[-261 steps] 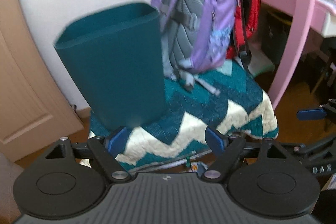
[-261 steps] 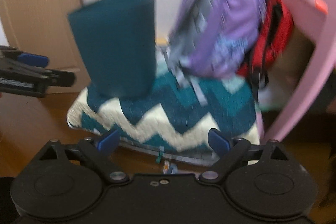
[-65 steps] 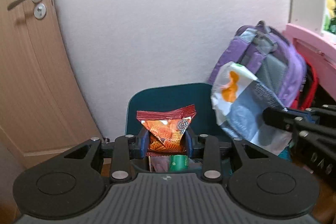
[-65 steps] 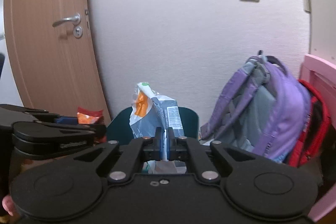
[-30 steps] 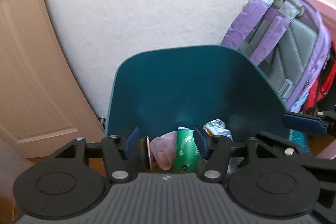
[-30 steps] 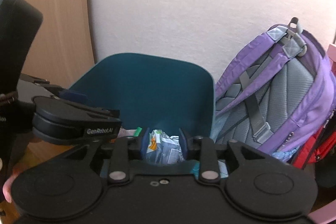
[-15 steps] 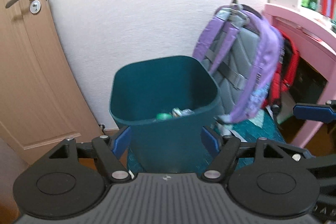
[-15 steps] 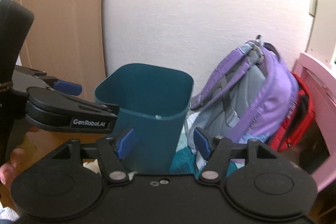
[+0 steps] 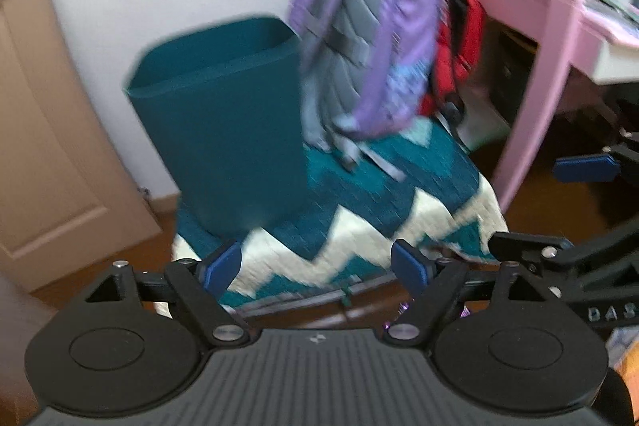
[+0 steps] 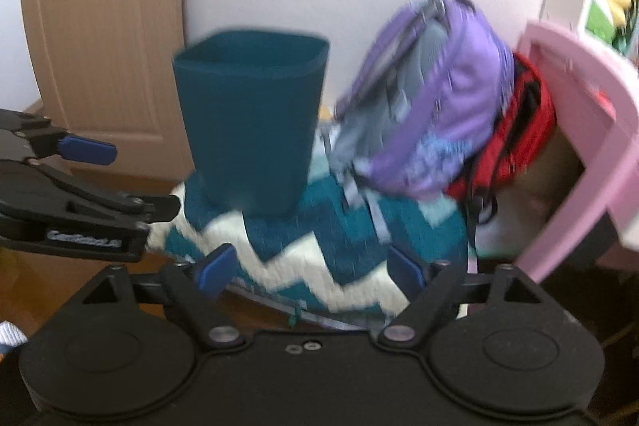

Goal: Collect trash
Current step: 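Lower both open grippers toward the purple chip bags on the floor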

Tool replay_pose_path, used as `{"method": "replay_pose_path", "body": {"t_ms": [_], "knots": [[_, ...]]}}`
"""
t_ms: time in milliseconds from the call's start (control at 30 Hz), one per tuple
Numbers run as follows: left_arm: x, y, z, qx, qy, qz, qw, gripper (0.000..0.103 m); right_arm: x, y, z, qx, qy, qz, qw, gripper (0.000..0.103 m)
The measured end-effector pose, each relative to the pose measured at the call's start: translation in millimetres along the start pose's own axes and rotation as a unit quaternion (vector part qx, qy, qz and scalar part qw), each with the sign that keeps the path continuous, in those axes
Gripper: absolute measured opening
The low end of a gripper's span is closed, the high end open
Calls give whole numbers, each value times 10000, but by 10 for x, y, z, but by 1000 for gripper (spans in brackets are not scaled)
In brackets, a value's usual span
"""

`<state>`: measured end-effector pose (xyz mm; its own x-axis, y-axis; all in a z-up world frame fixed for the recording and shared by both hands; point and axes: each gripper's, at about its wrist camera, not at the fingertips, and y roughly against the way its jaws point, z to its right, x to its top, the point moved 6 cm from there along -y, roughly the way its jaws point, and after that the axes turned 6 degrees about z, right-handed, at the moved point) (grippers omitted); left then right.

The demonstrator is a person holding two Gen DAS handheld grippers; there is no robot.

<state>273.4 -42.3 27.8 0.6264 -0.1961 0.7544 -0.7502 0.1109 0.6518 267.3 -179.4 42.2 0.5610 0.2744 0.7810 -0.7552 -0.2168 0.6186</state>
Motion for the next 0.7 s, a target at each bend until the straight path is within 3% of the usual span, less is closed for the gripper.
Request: {"method": "replay_pose_path", "body": {"t_ms": [167,467,600,700], "knots": [[-362,-370,260,-286,-92,-253,9992,82,-557,-281,221,-38,-312,-538,9981,97],[-948,-1378,581,-548,-508,-623,9953,82,-1401,-1163,725,-143,-804,-1501,9853,98],[-1273,-1822,839,-769,-1101,-772,9879,82,-1826,-1651,954,-184,-1080,-2020,9732,98],[-1580,-2198,1071,-1002,-1533,-1012,9779,82,-2158,-2015,1130,-272,-1269,-2374,9627,98]]}}
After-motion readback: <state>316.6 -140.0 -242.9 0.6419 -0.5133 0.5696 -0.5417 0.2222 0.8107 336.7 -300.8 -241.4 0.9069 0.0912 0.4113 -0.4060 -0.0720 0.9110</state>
